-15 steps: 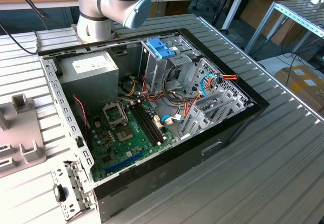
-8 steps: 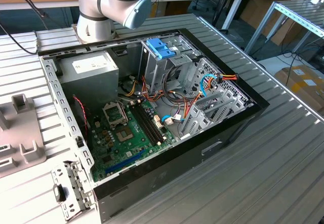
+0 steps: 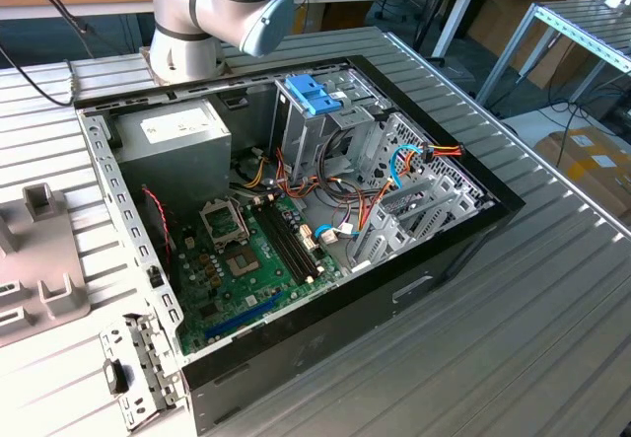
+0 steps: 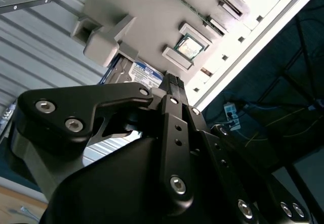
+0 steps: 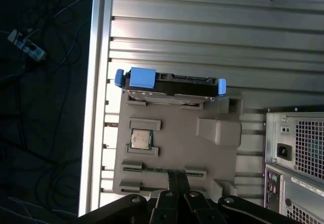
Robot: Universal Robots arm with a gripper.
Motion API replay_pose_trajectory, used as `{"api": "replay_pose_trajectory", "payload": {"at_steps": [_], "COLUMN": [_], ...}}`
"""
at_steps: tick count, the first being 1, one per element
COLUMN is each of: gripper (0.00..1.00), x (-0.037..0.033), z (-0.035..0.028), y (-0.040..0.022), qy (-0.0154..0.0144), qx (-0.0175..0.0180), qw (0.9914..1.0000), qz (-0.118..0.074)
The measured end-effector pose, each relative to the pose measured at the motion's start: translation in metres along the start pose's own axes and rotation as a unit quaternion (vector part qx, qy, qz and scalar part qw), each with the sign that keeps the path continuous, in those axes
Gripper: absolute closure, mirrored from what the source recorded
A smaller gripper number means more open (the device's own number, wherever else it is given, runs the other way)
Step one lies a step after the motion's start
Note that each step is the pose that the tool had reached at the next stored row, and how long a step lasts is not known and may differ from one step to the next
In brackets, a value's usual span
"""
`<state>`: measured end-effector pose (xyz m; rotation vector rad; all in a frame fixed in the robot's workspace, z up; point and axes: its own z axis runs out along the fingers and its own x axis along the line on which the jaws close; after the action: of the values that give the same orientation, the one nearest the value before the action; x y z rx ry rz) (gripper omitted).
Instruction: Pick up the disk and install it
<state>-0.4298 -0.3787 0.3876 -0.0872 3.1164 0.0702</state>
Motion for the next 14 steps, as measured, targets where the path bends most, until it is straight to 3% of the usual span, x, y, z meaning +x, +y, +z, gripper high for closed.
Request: {"api": "replay_pose_trajectory", "payload": {"at_steps": [14], "gripper": [0.89], "x": [0.0000], "z": [0.0000], "y": [0.0000], "qy": [0.0014], "qx": [-0.0008], "qw": [0.99944], "qz": [-0.033]}}
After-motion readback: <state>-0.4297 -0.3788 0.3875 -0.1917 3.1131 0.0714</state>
